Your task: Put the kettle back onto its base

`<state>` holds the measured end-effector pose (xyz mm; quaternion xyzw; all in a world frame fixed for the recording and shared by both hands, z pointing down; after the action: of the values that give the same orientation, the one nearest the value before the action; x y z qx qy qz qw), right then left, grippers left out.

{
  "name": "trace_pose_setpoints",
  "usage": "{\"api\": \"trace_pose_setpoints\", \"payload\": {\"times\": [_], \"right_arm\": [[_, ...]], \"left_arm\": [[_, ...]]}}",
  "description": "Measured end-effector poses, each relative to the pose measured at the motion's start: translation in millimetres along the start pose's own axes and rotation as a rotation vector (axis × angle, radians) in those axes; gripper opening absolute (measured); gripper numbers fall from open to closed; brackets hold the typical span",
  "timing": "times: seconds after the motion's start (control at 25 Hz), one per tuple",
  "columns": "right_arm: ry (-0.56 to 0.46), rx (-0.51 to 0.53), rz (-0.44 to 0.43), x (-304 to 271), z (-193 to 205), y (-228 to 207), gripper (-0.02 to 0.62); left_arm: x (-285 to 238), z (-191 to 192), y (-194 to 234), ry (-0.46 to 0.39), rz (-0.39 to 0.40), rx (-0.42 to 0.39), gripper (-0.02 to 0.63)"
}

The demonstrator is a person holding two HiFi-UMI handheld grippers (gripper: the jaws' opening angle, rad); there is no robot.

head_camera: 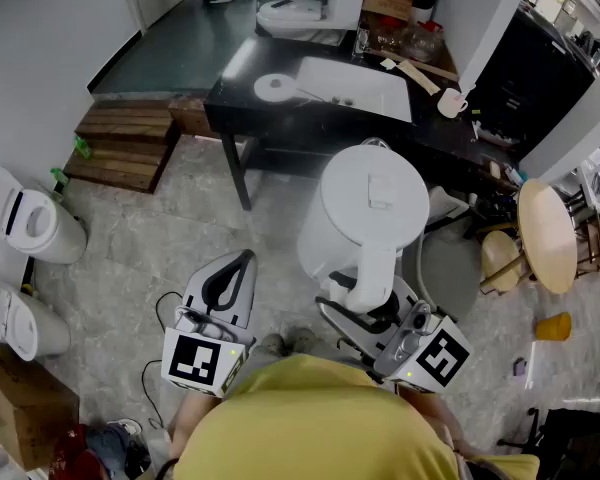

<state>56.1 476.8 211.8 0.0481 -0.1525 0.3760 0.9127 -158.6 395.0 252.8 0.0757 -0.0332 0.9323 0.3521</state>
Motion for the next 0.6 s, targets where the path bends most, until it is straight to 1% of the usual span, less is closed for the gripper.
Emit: {"api": "trace_pose_setpoints", "payload": {"times": [0.24,0.44,0.52,0.6], "right_arm": [[0.004,0.039,0.014,1,4,-7,0.137],[0.011,0.046,0.023,8,9,-12,0.137],[0.010,0.048,0.044,9,10,-15,0.138],[0.013,0.050,0.069,9,11,-20,0.138]], "left_arm": [[-6,0,-9,-0.016,0.019,0.002,0.011],[-10,0,-17,-0.014,0.035,-0.006,0.011],[-15,0,-20,-0.019,0.042,-0.004,0.011],[-19,2,-23,-0.005,0.046,-0.002,0.011]]}}
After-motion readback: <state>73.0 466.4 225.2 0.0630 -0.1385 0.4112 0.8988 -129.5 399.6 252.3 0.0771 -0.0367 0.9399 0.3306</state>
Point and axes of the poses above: the fingertips, and each gripper's own axes: x backward along the fingers, y to its left, z out of its underside, the point moved 10 cm from there along x, backward along the fingers, and after that the axes turned 14 degrees about -y, right-handed, at the moved point
